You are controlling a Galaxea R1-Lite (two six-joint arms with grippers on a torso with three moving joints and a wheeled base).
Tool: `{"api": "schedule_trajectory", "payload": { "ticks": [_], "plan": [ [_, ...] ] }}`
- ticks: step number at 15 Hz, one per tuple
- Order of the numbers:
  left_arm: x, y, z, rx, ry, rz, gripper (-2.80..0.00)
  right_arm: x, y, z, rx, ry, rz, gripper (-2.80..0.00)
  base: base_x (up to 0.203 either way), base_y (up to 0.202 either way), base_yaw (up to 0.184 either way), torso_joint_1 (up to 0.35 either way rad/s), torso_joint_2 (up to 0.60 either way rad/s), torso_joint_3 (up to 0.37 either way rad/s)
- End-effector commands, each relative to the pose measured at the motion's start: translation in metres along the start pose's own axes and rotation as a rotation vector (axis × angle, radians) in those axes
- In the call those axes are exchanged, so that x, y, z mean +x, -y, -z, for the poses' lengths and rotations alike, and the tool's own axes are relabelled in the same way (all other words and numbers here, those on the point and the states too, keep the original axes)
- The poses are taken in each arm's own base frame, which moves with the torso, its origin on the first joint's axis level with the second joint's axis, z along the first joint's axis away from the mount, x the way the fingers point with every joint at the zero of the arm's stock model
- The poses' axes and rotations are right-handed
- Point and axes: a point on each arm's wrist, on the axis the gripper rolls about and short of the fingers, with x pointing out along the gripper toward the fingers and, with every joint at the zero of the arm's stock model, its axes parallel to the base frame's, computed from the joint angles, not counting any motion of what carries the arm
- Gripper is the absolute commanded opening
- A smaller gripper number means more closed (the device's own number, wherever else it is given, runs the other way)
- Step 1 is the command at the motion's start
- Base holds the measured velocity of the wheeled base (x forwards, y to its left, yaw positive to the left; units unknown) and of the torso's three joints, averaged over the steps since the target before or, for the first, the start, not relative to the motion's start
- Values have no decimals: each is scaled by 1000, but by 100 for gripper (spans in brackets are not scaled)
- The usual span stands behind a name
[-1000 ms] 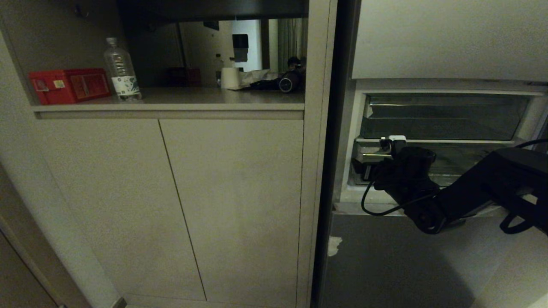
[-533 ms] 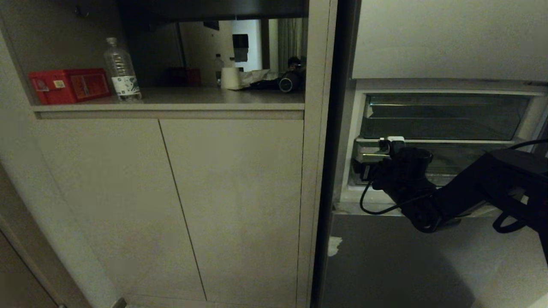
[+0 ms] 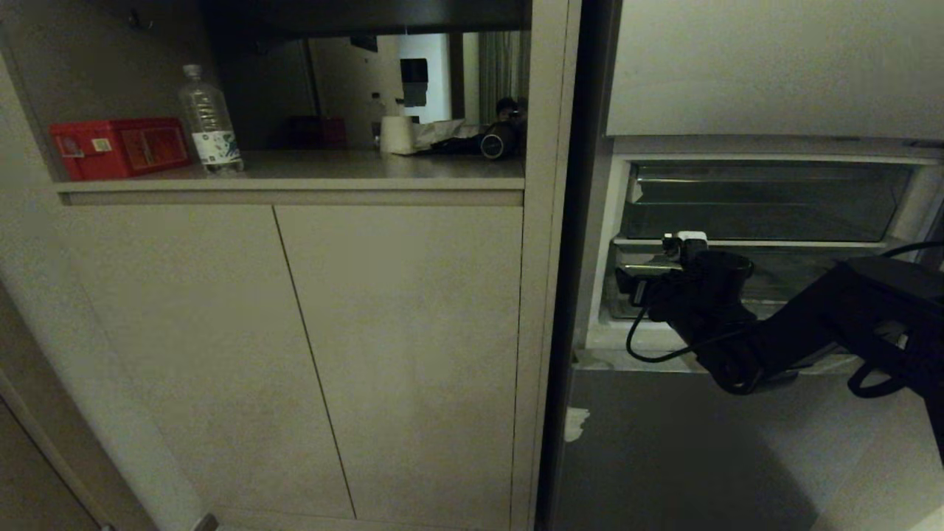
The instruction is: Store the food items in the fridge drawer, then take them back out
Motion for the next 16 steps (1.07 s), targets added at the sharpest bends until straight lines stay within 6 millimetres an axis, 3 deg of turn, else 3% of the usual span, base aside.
{"api": "schedule_trajectory", "payload": {
  "ticks": [1,16],
  "plan": [
    [0,0,0,0,-1,0,-280,2,1,2,1,4,2,0,0,0,0,0,0,0],
    [0,0,0,0,-1,0,-280,17,-2,7,5,18,-1,0,0,0,0,0,0,0]
  ]
}}
